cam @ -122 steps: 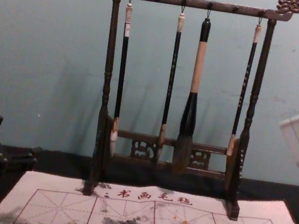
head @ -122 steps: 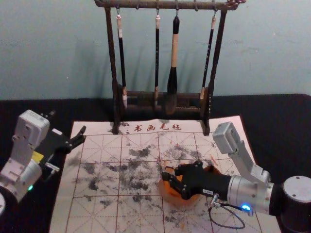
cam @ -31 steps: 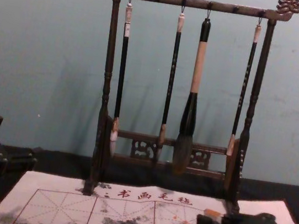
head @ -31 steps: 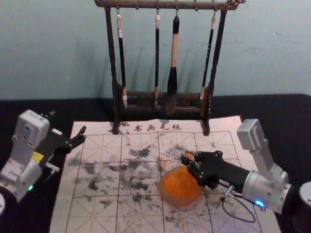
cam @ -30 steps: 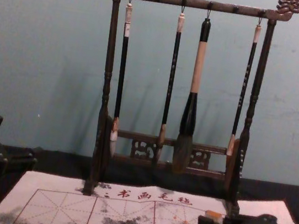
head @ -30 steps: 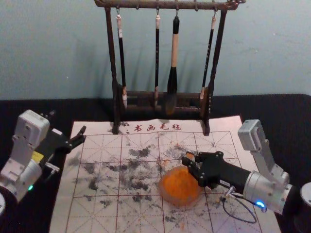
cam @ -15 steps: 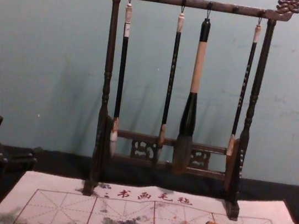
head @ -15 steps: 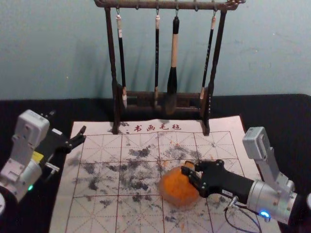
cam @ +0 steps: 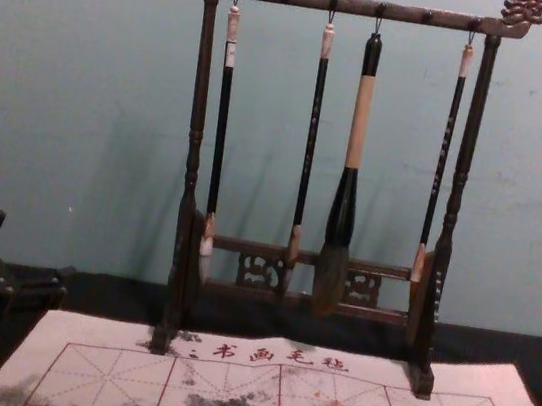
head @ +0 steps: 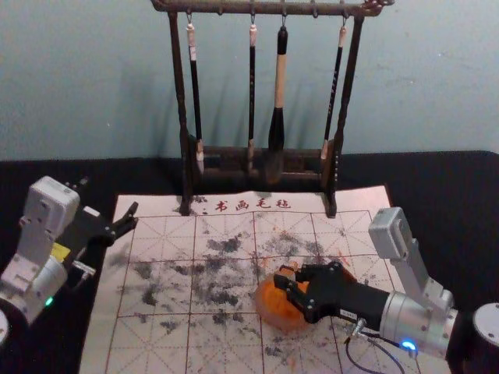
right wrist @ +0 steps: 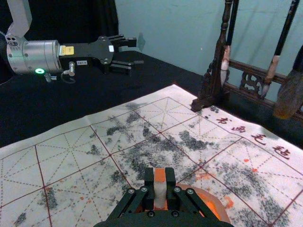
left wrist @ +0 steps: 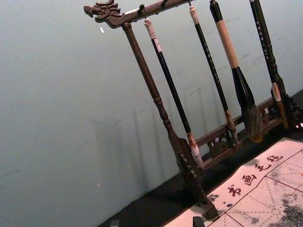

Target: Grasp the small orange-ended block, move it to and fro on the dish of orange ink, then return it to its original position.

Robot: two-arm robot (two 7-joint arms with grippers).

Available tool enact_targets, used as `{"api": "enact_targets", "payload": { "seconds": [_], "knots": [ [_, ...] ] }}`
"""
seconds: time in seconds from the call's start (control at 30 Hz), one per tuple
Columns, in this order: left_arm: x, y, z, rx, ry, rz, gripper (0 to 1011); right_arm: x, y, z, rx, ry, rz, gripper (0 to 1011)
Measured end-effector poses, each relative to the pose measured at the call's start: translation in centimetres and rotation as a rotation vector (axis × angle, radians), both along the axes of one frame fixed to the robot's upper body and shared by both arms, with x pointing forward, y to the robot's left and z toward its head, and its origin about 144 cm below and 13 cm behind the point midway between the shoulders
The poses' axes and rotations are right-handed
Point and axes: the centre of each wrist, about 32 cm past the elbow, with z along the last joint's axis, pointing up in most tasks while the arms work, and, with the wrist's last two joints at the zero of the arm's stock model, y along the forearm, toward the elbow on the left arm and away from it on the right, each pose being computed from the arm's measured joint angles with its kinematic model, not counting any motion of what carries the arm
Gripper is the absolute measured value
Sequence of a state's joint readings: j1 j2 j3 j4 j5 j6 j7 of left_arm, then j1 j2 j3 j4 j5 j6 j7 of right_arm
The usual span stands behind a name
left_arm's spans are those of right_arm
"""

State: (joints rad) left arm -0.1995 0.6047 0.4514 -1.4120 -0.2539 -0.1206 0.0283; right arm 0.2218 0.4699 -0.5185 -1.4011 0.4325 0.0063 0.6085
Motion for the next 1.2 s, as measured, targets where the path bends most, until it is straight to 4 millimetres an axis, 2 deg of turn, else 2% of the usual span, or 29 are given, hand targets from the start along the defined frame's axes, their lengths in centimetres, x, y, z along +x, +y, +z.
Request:
{"api": "enact_targets", "payload": {
  "seconds": [0.63, 1.2],
  "knots": [
    [0.0, 0.0, 0.0, 0.000, 0.000, 0.000, 1002, 1.8, 0.8, -0.3, -0.012, -0.004, -0.019, 91],
    [0.0, 0.0, 0.0, 0.000, 0.000, 0.000, 1001, 2.1, -0.6, 0.1, -0.024, -0.010, -0.087, 91]
  ]
}}
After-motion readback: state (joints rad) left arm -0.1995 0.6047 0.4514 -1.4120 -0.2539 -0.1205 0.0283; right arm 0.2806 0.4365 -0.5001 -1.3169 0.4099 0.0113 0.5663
